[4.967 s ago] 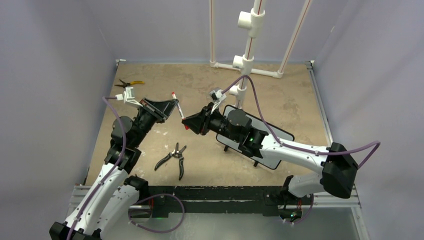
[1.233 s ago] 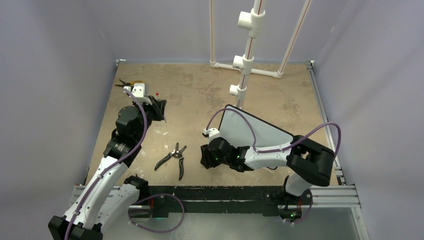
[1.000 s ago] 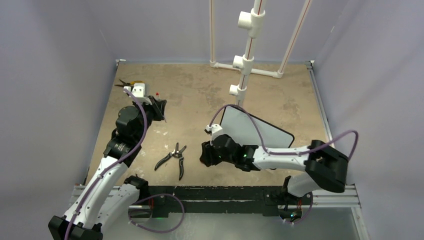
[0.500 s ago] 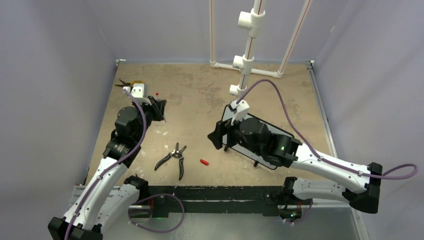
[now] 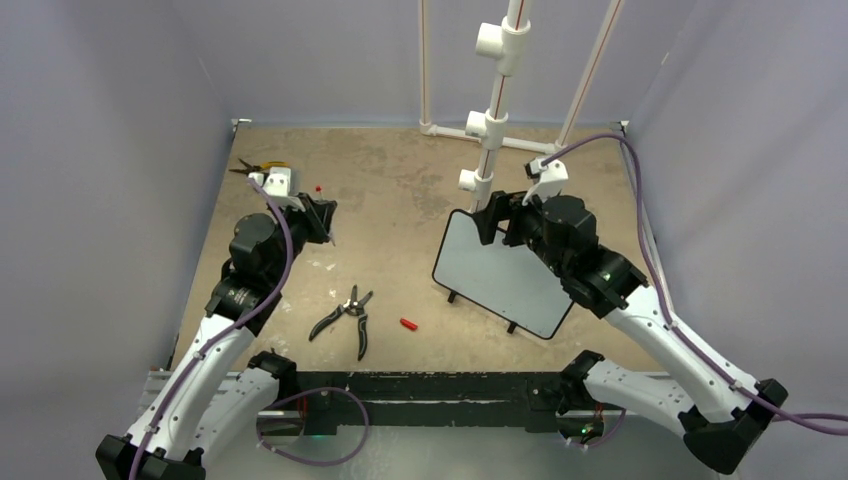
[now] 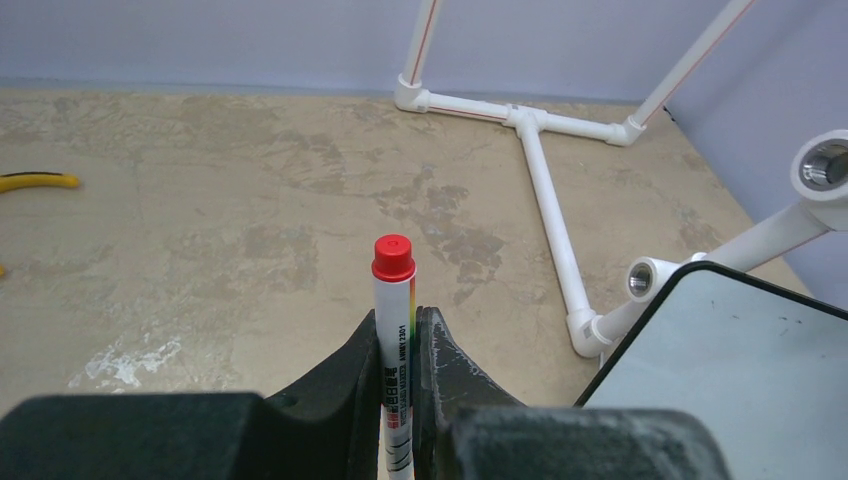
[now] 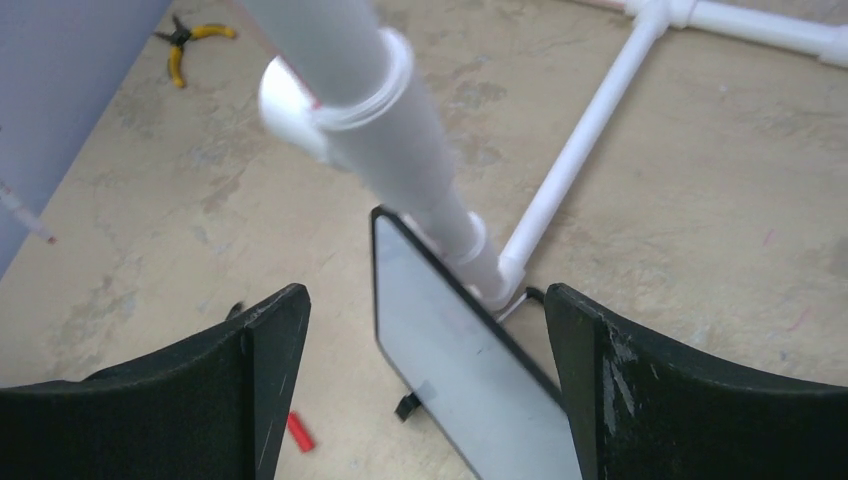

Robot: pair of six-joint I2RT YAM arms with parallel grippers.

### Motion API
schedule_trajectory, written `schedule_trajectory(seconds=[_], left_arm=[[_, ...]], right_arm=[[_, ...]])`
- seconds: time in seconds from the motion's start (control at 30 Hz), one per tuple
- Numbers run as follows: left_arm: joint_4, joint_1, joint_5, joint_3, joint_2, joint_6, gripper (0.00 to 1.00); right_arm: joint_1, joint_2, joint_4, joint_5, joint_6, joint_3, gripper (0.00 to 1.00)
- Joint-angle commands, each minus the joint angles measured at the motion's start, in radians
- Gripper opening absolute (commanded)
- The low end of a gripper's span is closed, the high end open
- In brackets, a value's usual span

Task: Write a sentence on the whiteboard
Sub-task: Pass from the left arm to the right

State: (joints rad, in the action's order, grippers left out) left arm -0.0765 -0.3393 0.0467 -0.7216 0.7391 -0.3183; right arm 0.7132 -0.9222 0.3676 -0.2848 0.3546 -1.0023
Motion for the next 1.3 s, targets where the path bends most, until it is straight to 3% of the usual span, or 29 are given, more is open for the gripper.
schedule_trajectory(seconds=[0.0,0.3,0.43,0.6,0.9,1.07,1.2,1.27], left_arm=[[0.055,0.008,-0.108,0.009,0.001,0.029,0.00],[0.169,0.005,-0.401,0.024,0.049,0.028,0.00],[0.239,-0.001,-0.494,0.045,0.064,-0.019,0.00],[0.338,-0.028,-0.537,0.079,0.078,-0.103,0.00],[0.588,-0.213,-0.384,0.190,0.087,-0.199,0.00],[0.706,-0.374,-0.251,0.209,0.130,-0.197,0.00],[0.771,-0.450,-0.111,0.194,0.181,-0.225,0.00],[0.839,-0.472,-0.055,0.198,0.212,-0.273,0.00]], right_arm=[[-0.105,-0.005,-0.115,0.094,-0.083,0.028,0.90],[-0.315,-0.072,-0.170,0.454,-0.136,0.071,0.95],[-0.333,-0.097,-0.129,0.475,-0.161,0.076,0.93],[-0.337,-0.135,-0.110,0.514,-0.160,0.088,0.82],[-0.338,-0.152,-0.089,0.492,-0.144,0.092,0.71],[-0.338,-0.085,-0.092,0.444,-0.132,0.098,0.91],[-0.338,0.028,-0.141,0.365,-0.126,0.087,0.94],[-0.337,0.085,-0.182,0.426,-0.132,0.094,0.94]])
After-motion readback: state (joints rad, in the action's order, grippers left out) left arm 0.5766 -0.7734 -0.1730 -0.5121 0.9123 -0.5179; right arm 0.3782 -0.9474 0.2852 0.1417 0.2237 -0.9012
